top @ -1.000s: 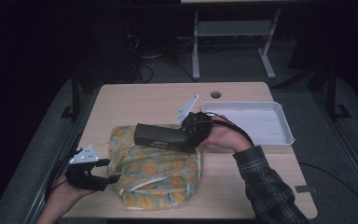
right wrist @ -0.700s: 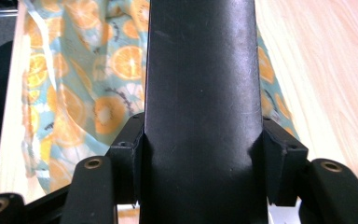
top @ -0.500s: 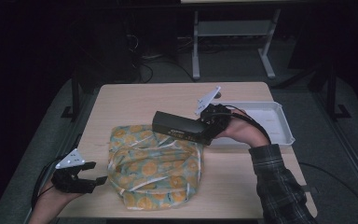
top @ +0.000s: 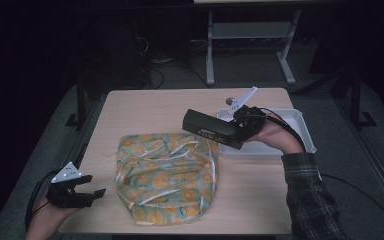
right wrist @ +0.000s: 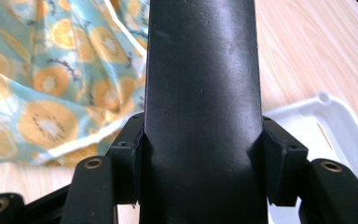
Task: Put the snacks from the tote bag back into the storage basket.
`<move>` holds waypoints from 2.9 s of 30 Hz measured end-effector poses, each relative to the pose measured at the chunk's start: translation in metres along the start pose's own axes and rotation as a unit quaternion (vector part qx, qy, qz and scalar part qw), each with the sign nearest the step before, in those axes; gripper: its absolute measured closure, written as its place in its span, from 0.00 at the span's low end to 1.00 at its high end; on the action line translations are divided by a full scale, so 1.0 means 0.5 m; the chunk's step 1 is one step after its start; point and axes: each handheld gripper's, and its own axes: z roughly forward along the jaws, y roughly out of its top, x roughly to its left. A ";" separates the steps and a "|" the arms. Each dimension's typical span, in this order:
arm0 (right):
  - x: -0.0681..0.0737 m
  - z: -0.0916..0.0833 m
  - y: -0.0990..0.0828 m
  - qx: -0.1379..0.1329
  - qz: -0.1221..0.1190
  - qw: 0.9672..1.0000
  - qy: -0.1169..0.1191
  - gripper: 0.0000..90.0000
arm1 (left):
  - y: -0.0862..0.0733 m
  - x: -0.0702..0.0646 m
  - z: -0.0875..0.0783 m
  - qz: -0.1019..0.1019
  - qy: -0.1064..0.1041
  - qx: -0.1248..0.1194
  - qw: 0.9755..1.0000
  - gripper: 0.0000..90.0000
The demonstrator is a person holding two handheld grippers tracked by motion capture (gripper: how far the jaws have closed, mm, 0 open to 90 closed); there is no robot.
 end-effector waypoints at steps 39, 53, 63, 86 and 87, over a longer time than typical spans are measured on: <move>-0.111 -0.012 -0.170 0.064 0.132 0.985 -0.087 0.46 | 0.001 0.000 0.011 0.006 0.001 0.004 1.000 0.29; -0.127 0.008 -0.216 0.069 0.151 0.984 -0.067 0.46 | 0.003 0.001 0.015 0.004 -0.002 0.006 1.000 0.29; -0.126 0.031 -0.232 0.077 0.152 0.983 -0.061 0.46 | 0.003 0.001 0.016 0.007 -0.003 0.007 1.000 0.29; -0.127 -0.016 -0.213 0.029 0.174 0.982 -0.062 0.32 | 0.003 0.001 0.016 0.001 -0.005 0.001 1.000 0.29; -0.134 -0.023 -0.206 0.012 0.180 0.982 -0.061 0.37 | 0.003 0.001 0.016 -0.001 -0.004 0.000 1.000 0.29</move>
